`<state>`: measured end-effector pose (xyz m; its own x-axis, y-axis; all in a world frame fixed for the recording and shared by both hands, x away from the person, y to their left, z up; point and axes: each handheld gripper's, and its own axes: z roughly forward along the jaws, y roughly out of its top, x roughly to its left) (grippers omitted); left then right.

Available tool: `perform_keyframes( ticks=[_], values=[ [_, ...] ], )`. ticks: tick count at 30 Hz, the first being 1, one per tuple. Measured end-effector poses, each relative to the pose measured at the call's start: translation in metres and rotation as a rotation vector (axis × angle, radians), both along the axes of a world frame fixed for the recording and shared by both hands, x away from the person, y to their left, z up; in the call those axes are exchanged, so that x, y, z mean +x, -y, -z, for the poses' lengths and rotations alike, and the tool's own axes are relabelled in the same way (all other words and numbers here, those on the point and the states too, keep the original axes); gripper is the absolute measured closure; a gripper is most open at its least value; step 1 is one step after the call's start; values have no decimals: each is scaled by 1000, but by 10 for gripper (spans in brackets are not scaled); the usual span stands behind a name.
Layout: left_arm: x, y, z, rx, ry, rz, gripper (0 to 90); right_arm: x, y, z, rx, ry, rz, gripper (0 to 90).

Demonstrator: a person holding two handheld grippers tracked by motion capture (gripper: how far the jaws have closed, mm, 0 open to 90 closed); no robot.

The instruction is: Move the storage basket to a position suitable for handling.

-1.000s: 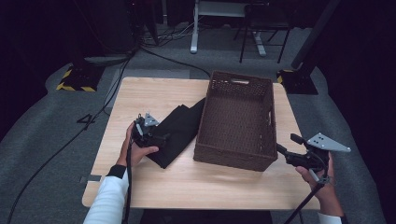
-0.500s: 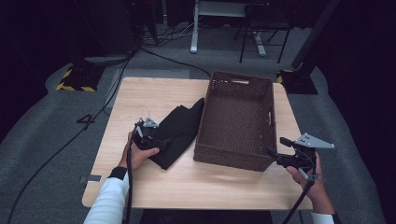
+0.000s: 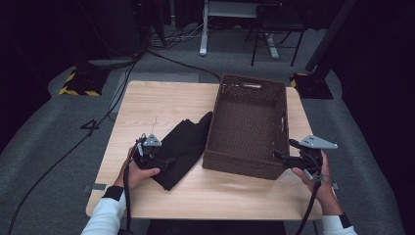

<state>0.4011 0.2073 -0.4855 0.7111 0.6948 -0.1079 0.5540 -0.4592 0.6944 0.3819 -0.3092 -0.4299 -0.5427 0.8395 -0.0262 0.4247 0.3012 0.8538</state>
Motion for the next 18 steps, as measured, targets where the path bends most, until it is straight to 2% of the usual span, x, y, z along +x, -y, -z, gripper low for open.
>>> perform_keyframes(
  ticks=[5, 10, 12, 18],
  values=[
    [-11, -6, 0, -4, -4, 6, 239, 10, 0, 3, 47, -17, -14, 203],
    [-22, -11, 1, -11, -5, 5, 240, 21, -6, 0, 1, -6, 19, 211],
    [-27, -13, 1, -9, -7, 4, 241, 32, -9, 0, 3, -20, 39, 210],
    [-39, -21, 3, -27, -22, 15, 240, 49, -14, -1, -12, -36, 67, 190]
  ],
)
